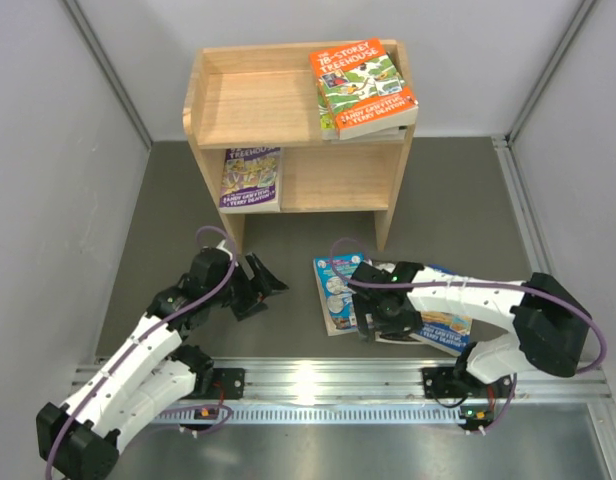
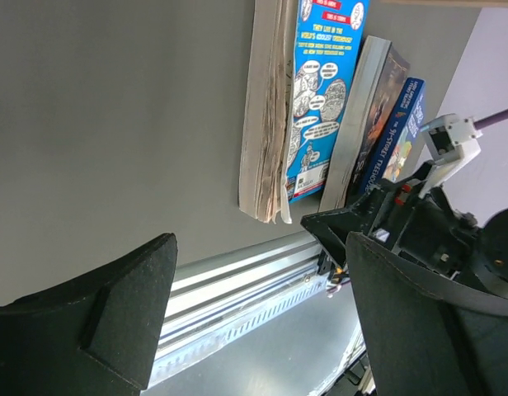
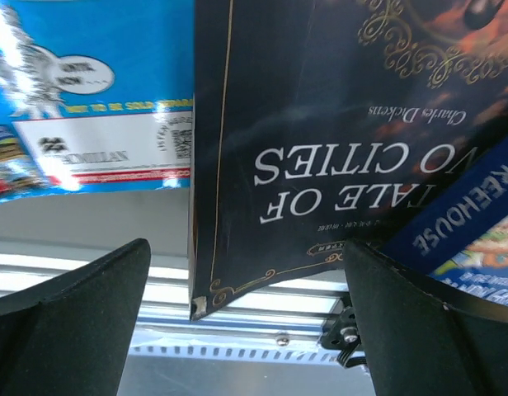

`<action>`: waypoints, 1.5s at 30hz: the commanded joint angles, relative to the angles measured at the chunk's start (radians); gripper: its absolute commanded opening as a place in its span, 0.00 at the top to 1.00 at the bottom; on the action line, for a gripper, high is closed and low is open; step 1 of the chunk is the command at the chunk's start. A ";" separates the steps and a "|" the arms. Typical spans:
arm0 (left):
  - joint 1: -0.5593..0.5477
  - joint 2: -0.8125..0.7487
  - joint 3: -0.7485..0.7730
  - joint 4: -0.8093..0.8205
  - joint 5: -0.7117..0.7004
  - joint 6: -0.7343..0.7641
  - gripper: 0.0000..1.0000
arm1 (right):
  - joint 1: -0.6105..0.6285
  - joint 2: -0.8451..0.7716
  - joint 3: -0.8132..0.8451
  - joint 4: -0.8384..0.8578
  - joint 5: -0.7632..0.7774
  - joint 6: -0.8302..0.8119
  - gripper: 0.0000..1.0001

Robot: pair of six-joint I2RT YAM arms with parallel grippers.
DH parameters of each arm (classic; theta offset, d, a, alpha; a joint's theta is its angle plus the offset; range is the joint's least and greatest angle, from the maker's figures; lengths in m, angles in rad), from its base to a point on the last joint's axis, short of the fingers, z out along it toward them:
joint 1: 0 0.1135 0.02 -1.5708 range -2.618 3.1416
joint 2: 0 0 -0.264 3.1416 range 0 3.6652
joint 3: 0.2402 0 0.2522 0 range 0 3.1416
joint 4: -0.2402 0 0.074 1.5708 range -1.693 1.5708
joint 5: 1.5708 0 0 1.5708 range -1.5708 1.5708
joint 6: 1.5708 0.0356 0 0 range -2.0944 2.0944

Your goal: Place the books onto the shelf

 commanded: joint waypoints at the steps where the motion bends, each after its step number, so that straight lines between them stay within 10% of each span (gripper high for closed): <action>1: -0.007 -0.026 -0.019 0.037 -0.017 -0.017 0.12 | 0.024 0.037 -0.023 0.052 0.010 0.030 0.00; 10: -0.007 -0.027 -0.002 0.017 -0.020 -0.002 0.12 | 0.027 0.117 0.020 0.096 0.162 0.029 0.01; 21: -0.007 -0.040 -0.016 0.022 -0.029 -0.014 0.12 | 0.055 0.171 -0.001 0.115 0.168 0.010 0.99; 33: -0.007 0.037 0.069 0.057 -0.018 0.015 0.12 | 0.098 -0.169 0.465 -0.288 0.216 0.046 1.00; 40: -0.010 0.060 0.040 0.299 0.078 -0.081 0.12 | 0.096 -0.465 0.511 0.145 0.003 0.097 1.00; 45: -0.027 0.049 -0.028 0.570 0.117 -0.225 0.11 | 0.096 -0.723 0.171 0.529 -0.018 0.324 1.00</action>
